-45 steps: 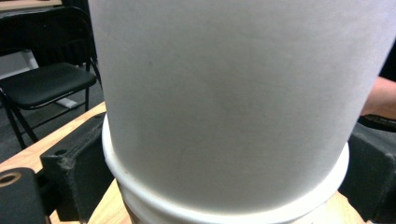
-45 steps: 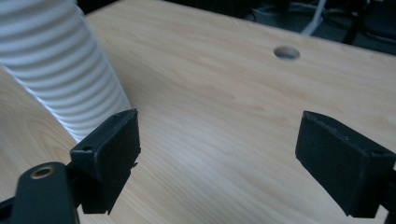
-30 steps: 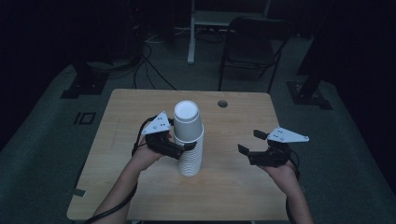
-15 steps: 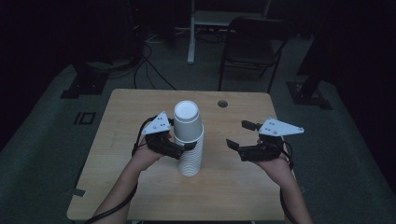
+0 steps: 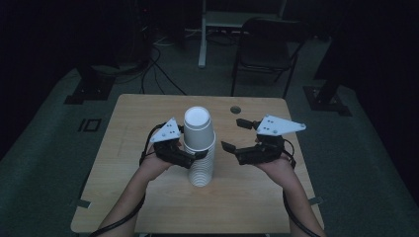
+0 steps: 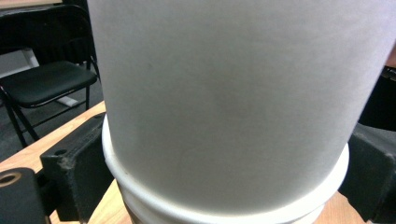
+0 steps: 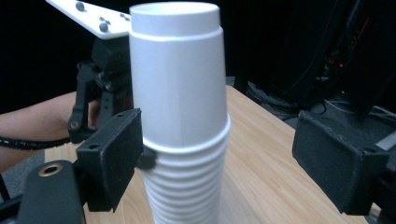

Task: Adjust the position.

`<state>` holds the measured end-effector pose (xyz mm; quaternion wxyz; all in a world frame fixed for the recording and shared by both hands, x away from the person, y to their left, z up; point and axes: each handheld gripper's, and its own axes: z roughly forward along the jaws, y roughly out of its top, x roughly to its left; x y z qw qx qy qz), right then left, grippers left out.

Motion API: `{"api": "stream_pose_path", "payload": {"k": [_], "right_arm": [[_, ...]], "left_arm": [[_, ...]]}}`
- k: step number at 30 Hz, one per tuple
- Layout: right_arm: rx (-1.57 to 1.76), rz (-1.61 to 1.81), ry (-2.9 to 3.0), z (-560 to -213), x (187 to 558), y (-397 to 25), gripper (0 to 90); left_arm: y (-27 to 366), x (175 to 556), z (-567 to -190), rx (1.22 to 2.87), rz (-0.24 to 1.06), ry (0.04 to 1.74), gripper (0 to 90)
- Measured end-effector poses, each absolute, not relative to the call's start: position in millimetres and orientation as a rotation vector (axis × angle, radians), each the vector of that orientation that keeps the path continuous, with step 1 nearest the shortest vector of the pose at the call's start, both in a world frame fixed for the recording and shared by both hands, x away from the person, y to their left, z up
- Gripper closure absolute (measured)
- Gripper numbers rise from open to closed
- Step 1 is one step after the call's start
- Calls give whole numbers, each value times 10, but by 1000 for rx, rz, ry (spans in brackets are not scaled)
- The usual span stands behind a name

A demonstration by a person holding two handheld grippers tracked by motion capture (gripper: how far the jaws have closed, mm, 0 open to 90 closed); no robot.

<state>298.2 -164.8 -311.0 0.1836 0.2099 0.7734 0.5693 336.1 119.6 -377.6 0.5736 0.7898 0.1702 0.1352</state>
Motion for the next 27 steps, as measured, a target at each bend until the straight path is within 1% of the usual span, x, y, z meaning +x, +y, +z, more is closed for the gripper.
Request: {"api": "stream_pose_path", "payload": {"k": [5, 7, 18, 20, 27], "right_arm": [[557, 1616, 2201, -3081, 3018, -1487, 159], [548, 1604, 2206, -3079, 3038, -1422, 184], [514, 1614, 2235, -3061, 3159, -1157, 186], [506, 1617, 2237, -3045, 3182, -1119, 209], [496, 1633, 2254, -3024, 3242, -1005, 197]], "left_arm": [[1194, 3361, -3776, 1850, 317, 399, 54], [1195, 3362, -3778, 1849, 317, 398, 55], [1190, 3360, -3773, 1851, 319, 399, 55], [1189, 3357, -3774, 1852, 322, 397, 55], [1196, 3357, -3780, 1846, 317, 401, 55]]}}
